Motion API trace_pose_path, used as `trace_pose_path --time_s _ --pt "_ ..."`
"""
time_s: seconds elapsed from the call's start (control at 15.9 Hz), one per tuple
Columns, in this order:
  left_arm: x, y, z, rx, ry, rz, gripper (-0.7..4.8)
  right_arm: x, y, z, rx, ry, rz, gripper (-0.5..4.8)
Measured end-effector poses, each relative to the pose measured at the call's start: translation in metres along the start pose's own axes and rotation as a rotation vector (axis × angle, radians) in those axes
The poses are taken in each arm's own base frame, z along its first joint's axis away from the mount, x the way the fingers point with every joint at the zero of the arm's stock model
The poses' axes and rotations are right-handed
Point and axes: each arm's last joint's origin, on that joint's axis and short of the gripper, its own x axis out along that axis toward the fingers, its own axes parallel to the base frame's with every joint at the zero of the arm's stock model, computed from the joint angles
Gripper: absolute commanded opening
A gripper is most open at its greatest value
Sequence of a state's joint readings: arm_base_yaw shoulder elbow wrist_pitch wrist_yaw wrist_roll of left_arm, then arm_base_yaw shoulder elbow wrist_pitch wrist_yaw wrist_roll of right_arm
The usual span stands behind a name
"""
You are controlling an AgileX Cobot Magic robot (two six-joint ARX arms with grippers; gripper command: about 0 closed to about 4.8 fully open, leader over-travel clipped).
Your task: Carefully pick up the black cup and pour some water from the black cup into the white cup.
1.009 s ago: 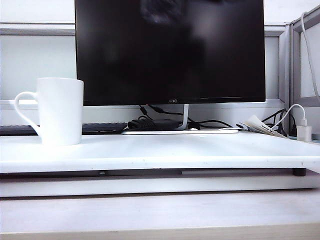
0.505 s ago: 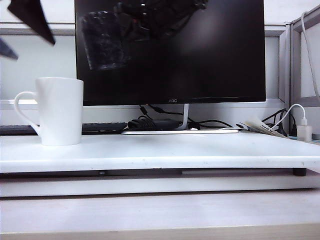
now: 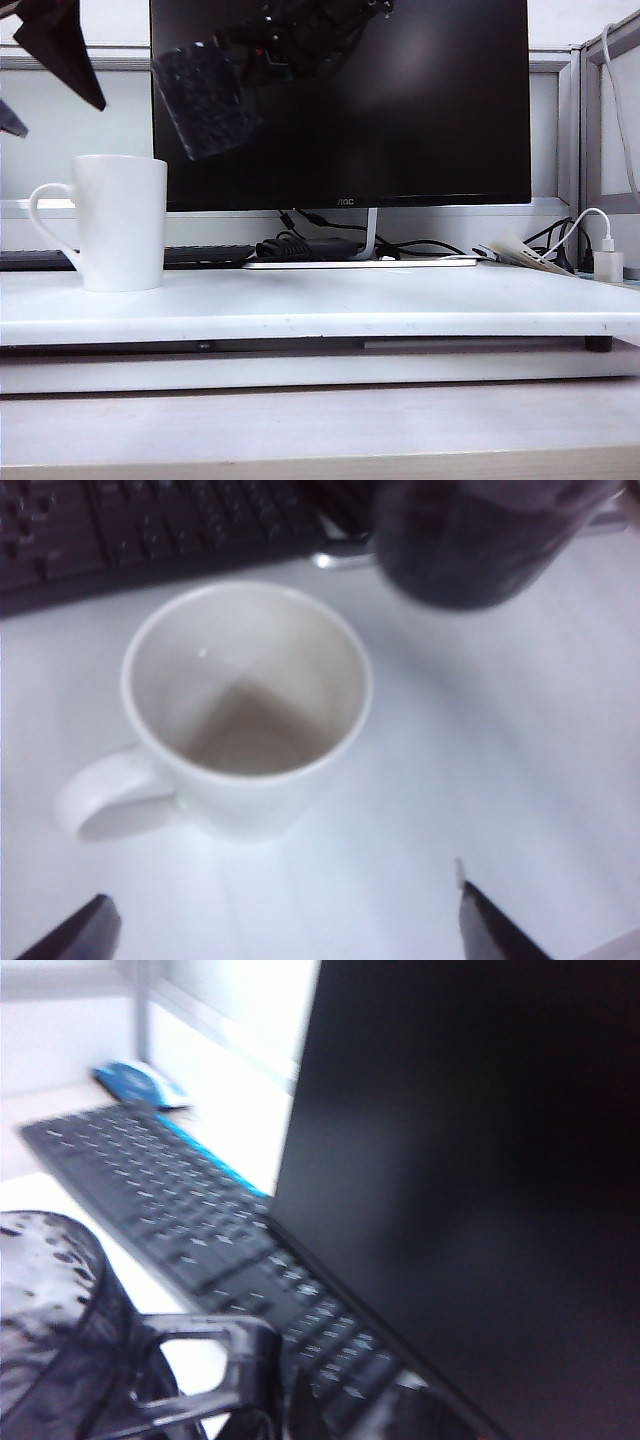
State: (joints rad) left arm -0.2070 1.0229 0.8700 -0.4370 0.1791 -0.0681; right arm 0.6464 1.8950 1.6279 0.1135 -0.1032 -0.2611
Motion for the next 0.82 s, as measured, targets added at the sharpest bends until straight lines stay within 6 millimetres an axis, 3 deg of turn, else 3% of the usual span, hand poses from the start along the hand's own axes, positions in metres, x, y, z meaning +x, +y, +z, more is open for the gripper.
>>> trace_pose_path --time_s 0.44,0.82 --pt "0.006 0.002 -0.008 -0.013 0.072 0.015 4.79 0.011 0.003 -0.011 -0.070 0.010 -0.025 -0.06" --pt "0.010 0.002 -0.009 -0.016 0.097 0.016 4.79 0.015 0.020 -0.011 -0.267 0.018 -0.013 -0.06"
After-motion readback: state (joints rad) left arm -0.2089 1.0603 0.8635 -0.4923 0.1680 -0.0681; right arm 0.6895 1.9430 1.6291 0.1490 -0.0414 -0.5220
